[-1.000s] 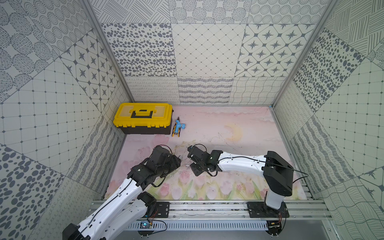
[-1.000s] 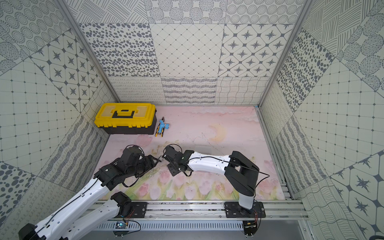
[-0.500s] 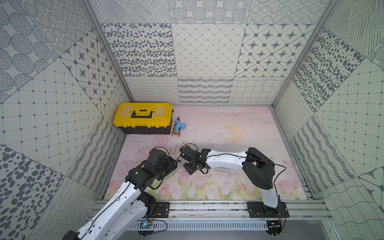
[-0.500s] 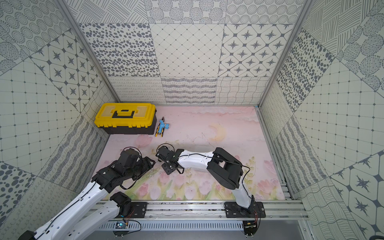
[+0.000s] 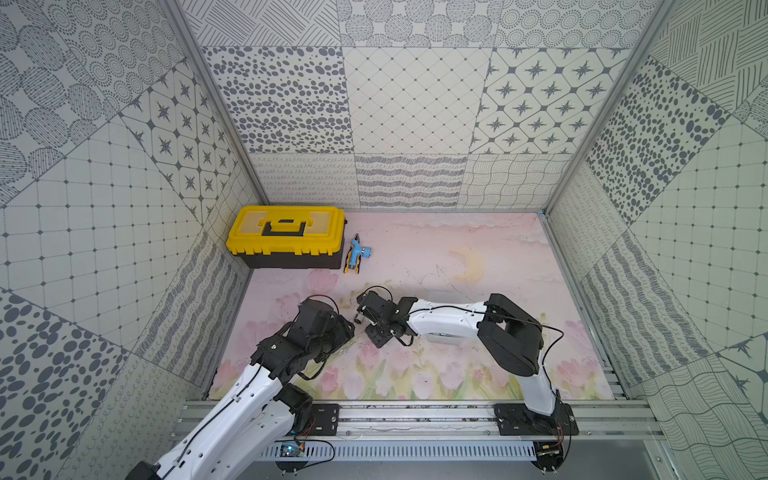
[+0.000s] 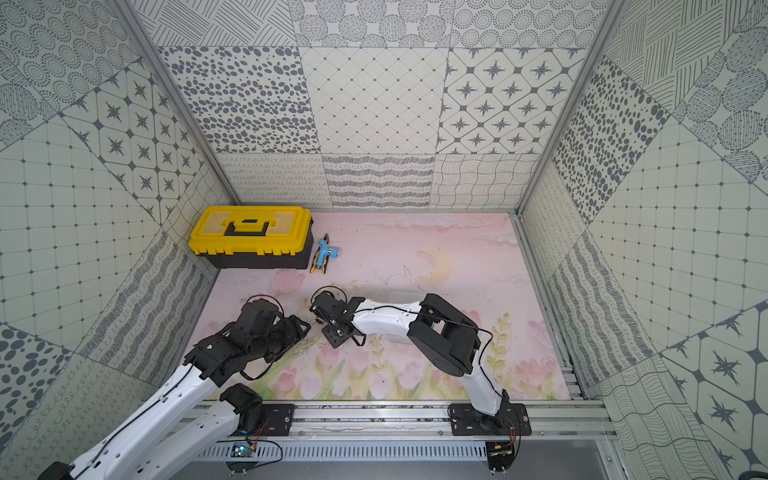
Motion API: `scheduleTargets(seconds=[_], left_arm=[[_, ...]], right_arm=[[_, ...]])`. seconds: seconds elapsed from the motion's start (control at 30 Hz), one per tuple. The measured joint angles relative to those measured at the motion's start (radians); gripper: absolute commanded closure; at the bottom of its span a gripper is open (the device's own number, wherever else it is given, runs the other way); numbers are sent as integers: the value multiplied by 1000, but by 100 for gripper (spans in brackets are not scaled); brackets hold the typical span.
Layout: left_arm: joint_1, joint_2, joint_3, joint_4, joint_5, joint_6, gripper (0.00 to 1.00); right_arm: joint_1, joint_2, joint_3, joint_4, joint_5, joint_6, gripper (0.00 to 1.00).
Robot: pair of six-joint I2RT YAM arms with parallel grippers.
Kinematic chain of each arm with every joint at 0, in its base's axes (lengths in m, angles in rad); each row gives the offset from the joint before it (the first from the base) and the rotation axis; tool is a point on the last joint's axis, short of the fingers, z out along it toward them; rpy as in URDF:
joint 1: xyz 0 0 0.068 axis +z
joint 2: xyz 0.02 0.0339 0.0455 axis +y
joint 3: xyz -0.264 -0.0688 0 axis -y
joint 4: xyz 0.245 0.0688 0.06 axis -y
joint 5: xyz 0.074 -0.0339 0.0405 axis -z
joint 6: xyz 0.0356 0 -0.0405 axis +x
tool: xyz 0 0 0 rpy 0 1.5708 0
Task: Put the socket on the desktop into the storage box
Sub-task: Pick up the socket head at the center of the board.
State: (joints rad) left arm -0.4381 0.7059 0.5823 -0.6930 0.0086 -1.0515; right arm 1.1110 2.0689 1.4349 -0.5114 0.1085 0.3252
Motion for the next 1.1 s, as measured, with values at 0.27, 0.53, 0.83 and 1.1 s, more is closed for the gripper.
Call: scheduleTargets(seconds=[0.27,0.53,0.83,1.1], left_arm=[[2,6,-9,2,16,0,31],[2,13,-15,6,31,0,31],[3,18,-13,52,86,5,32],[3,33,13,196,247,11,35]], right_arm=[[0,0,-3,9,-11,3,79],[0,-11,-30,53,-19,10,100],[0,-237,-229,126,-61,85,100],[-22,-612,-467,292,-119,234,100]])
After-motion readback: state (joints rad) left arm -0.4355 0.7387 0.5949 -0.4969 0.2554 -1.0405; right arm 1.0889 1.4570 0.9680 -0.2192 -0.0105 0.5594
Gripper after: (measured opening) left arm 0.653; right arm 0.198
